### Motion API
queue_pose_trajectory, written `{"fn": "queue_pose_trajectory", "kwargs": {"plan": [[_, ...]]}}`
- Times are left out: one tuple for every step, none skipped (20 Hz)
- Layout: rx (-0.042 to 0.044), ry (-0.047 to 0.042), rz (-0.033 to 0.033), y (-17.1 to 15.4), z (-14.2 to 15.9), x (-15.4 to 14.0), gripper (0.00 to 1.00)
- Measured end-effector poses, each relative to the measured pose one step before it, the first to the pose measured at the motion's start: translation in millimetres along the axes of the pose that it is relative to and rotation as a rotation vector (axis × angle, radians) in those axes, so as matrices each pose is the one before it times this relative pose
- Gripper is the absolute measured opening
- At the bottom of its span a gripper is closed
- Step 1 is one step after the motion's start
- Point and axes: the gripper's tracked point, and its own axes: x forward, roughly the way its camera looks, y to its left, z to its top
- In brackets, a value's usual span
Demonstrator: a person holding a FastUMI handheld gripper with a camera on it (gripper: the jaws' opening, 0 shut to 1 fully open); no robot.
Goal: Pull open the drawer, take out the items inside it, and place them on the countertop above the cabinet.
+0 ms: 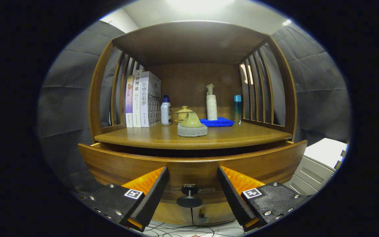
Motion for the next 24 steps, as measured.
{"fn": "queue_pose_trajectory", "kwargs": {"plan": [[-0.01762,-0.00169,-0.00152,-0.55,1.24,3.3,0.94],[-0.02454,0.00262,-0.00071,-0.26,-1.08,4.7,0.95],[-0.02179,-0.00233,-0.00199,-0.54,-0.99,6.07,0.94],[-0.01481,0.00272,-0.00161,-0.12,0.07,3.21,0.94],[-0.00535,-0.00074,0.00002,0.62,-0.33,4.6,0.94],[0.00228,0.00097,0.00076,0.12,0.49,5.07,0.95],[0.00252,0.00104,0.00034,0.38,-0.16,4.23,0.94],[-0.00466,0.00215,-0.00272,-0.65,-0.55,2.79,0.94],[-0.00529,-0.00396,-0.01023,-0.03,1.94,3.29,0.95],[-0.01022,-0.00239,-0.00343,-0.09,-1.59,-3.64,0.95],[-0.00416,-0.00302,-0.00198,1.55,0.61,3.71,0.95],[-0.00299,-0.0013,0.002,0.14,1.11,-0.69,0.95],[-0.00215,0.00588,0.00816,0.08,0.65,-0.68,0.94],[-0.00349,-0.00464,0.04508,4.49,6.08,-4.44,0.93],[-0.01701,-0.01805,0.02018,-0.25,13.22,-7.96,0.94],[-0.0191,-0.03879,-0.00667,-9.51,19.07,-10.04,0.95],[-0.00402,-0.02294,0.01558,-5.6,21.13,-8.07,0.94],[0.0111,-0.02099,0.01608,-2.68,21.54,-8.65,0.94],[0.01813,-0.01795,0.01156,-2.88,23.48,-6.37,0.94],[0.02202,-0.00592,-0.00189,-6.84,23.76,-5.14,0.94],[0.01343,-0.00826,0.01656,-2.7,21.85,-8.84,0.95],[-0.00891,-0.02209,0.02497,1.29,23.94,-8.04,0.95],[-0.02714,-0.01312,0.01054,-3.7,21.2,-5.98,0.95],[-0.03749,-0.00797,0.00103,-3.63,15.92,-11.81,0.95]]}}
